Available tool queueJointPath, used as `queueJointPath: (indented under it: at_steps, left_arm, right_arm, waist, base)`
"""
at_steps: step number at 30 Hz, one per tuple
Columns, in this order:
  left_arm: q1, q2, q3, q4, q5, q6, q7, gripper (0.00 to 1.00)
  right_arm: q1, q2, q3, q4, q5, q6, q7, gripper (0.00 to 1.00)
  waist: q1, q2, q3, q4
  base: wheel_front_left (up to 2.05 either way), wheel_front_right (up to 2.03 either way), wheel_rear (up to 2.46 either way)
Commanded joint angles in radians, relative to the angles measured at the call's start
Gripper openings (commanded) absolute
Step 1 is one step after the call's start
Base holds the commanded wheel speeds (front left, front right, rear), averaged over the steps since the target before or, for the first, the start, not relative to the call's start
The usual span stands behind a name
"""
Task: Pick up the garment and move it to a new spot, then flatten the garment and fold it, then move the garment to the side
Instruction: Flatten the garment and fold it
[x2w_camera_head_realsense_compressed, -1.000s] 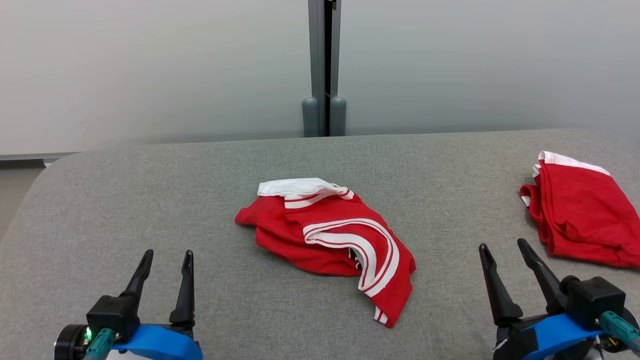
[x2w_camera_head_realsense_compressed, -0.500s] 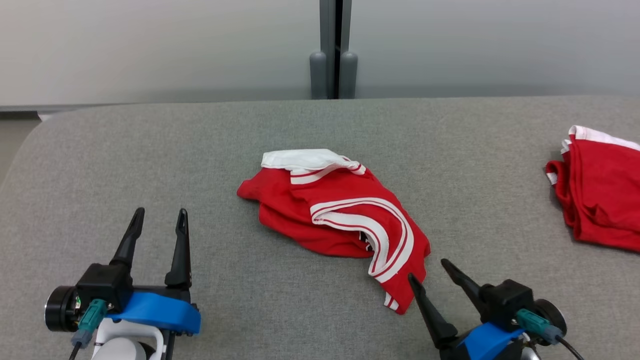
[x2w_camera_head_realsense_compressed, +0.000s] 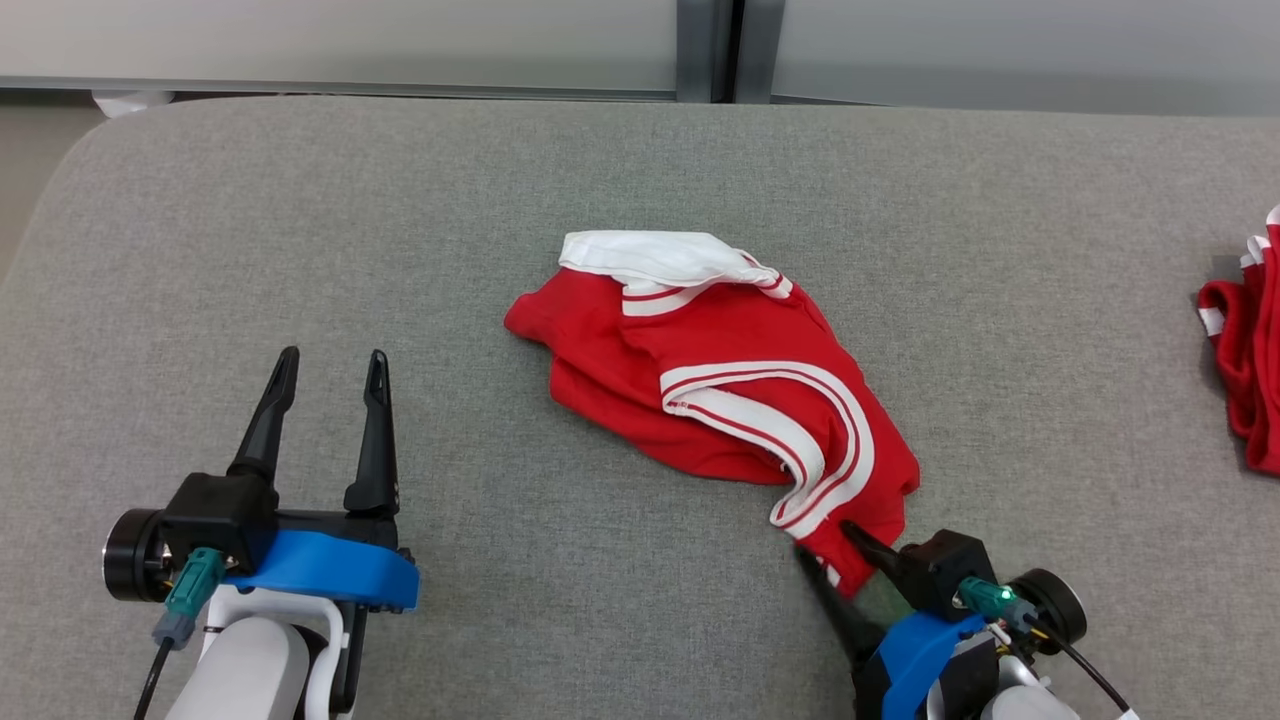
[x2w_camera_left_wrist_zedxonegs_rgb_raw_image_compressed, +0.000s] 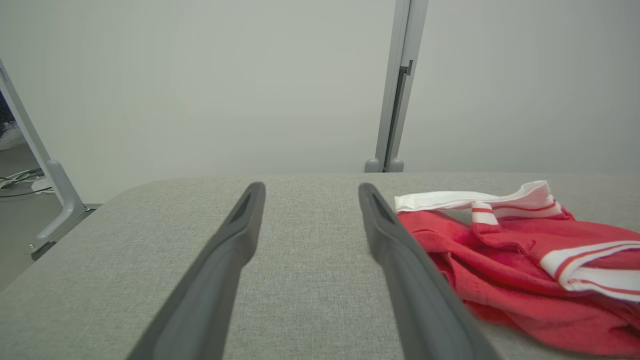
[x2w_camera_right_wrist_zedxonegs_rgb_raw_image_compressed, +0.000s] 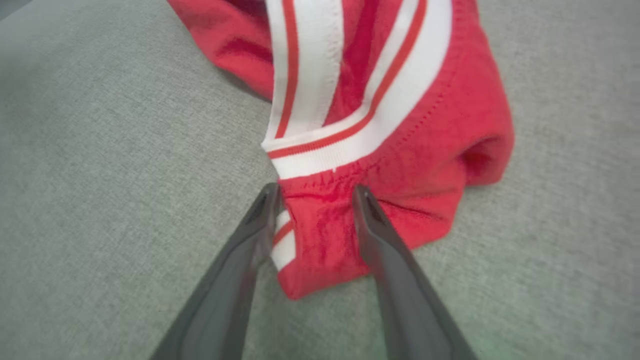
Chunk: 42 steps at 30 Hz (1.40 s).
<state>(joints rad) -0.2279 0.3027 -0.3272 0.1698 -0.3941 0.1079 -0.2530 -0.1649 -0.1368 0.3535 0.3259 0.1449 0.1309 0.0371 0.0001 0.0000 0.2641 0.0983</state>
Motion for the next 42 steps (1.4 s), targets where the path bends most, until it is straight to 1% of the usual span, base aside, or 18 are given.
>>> queueJointPath:
  at_steps: [1, 4, 8, 13, 16, 18, 21, 26, 29, 33, 36, 38, 39, 40, 41, 42]
  left_arm:
    - [-0.02, -0.006, 0.006, 0.004, 0.009, -0.002, -0.008, 1.0]
    - [-0.019, -0.008, 0.008, 0.008, 0.011, -0.004, -0.009, 1.0]
    - [-0.007, -0.012, 0.013, 0.013, 0.012, -0.003, -0.011, 1.0]
    - [0.002, -0.014, 0.011, 0.017, 0.018, -0.006, -0.012, 1.0]
    - [0.005, -0.012, 0.013, 0.018, 0.02, -0.006, -0.011, 1.0]
    - [0.01, -0.009, 0.012, 0.016, 0.021, -0.006, -0.012, 1.0]
    - [0.014, -0.006, 0.009, 0.012, 0.023, -0.005, -0.012, 1.0]
    - [0.005, 0.001, 0.003, 0.005, 0.024, -0.007, -0.005, 1.0]
    - [-0.007, 0.004, 0.001, 0.001, 0.025, -0.006, 0.0, 1.0]
    - [-0.019, 0.005, -0.004, 0.0, 0.024, -0.006, 0.003, 1.0]
    - [-0.026, 0.003, -0.009, 0.003, 0.024, -0.008, 0.001, 1.0]
    - [-0.028, 0.003, -0.01, 0.006, 0.024, -0.008, 0.0, 1.0]
    - [-0.028, 0.003, -0.01, 0.008, 0.023, -0.008, -0.001, 1.0]
    - [-0.025, 0.003, -0.01, 0.01, 0.022, -0.007, -0.001, 1.0]
    - [-0.022, 0.003, -0.009, 0.011, 0.02, -0.007, -0.002, 1.0]
    - [-0.016, 0.003, -0.009, 0.014, 0.019, -0.006, -0.002, 1.0]
  right_arm:
    - [-0.01, -0.005, 0.011, 0.031, 0.007, 0.0, -0.007, 0.0]
    - [-0.02, -0.003, 0.03, 0.025, 0.019, 0.0, -0.031, 0.0]
    - [-0.042, -0.008, 0.064, -0.026, 0.047, 0.0, -0.073, 0.0]
    - [-0.07, -0.007, 0.104, -0.127, 0.083, 0.0, -0.12, 0.0]
    - [-0.089, 0.003, 0.089, -0.191, 0.109, 0.0, -0.146, 0.0]
    - [-0.094, 0.014, 0.042, -0.218, 0.125, 0.0, -0.158, 0.0]
    - [-0.101, 0.036, -0.056, -0.23, 0.132, 0.0, -0.167, 0.0]
    - [-0.099, 0.06, -0.229, -0.19, 0.131, 0.0, -0.179, 0.0]
    - [-0.103, 0.067, -0.321, -0.135, 0.138, 0.0, -0.183, 0.0]
    - [-0.117, 0.073, -0.425, -0.017, 0.152, 0.0, -0.191, 0.0]
    - [-0.127, 0.075, -0.477, 0.069, 0.162, 0.0, -0.205, 0.0]
    - [-0.135, 0.075, -0.484, 0.109, 0.153, 0.0, -0.219, 0.0]
    - [-0.137, 0.075, -0.48, 0.12, 0.146, 0.0, -0.228, 0.42]
    - [-0.138, 0.073, -0.472, 0.127, 0.143, 0.0, -0.236, 0.91]
    - [-0.134, 0.067, -0.464, 0.127, 0.133, 0.0, -0.242, 1.0]
    - [-0.124, 0.062, -0.458, 0.122, 0.125, 0.0, -0.249, 1.0]
  waist:
    - [-0.0001, 0.0, 0.001, 0.002]
    - [-0.0001, 0.0, -0.003, 0.0]
    - [-0.0001, 0.0, -0.018, -0.012]
    - [-0.0001, 0.0, -0.034, -0.029]
    - [-0.0001, 0.0, -0.042, -0.041]
    - [-0.0001, 0.0, -0.046, -0.049]
    - [-0.0001, 0.0, -0.045, -0.06]
    - [-0.0001, 0.0, -0.028, -0.068]
    - [-0.0001, 0.0, -0.01, -0.072]
    - [-0.0001, 0.0, 0.015, -0.072]
    - [-0.0001, 0.0, 0.025, -0.071]
    - [-0.0001, 0.0, 0.027, -0.072]
    - [-0.0001, 0.0, 0.026, -0.073]
    - [-0.0001, 0.0, 0.024, -0.074]
    - [-0.0001, 0.0, 0.02, -0.076]
    - [-0.0001, 0.0, 0.013, -0.078]
  base:
    - [0.0, 0.0, 0.0]
    - [0.0, 0.0, 0.0]
    - [0.0, 0.0, 0.0]
    - [0.0, 0.0, 0.0]
    - [0.0, 0.0, 0.0]
    - [0.0, 0.0, 0.0]
    - [0.0, 0.0, 0.0]
    - [0.0, 0.0, 0.0]
    - [0.0, 0.0, 0.0]
    - [0.0, 0.0, 0.0]
    - [0.0, 0.0, 0.0]
    - [0.0, 0.0, 0.0]
    - [0.0, 0.0, 0.0]
    - [0.0, 0.0, 0.0]
    - [0.0, 0.0, 0.0]
    - [0.0, 0.0, 0.0]
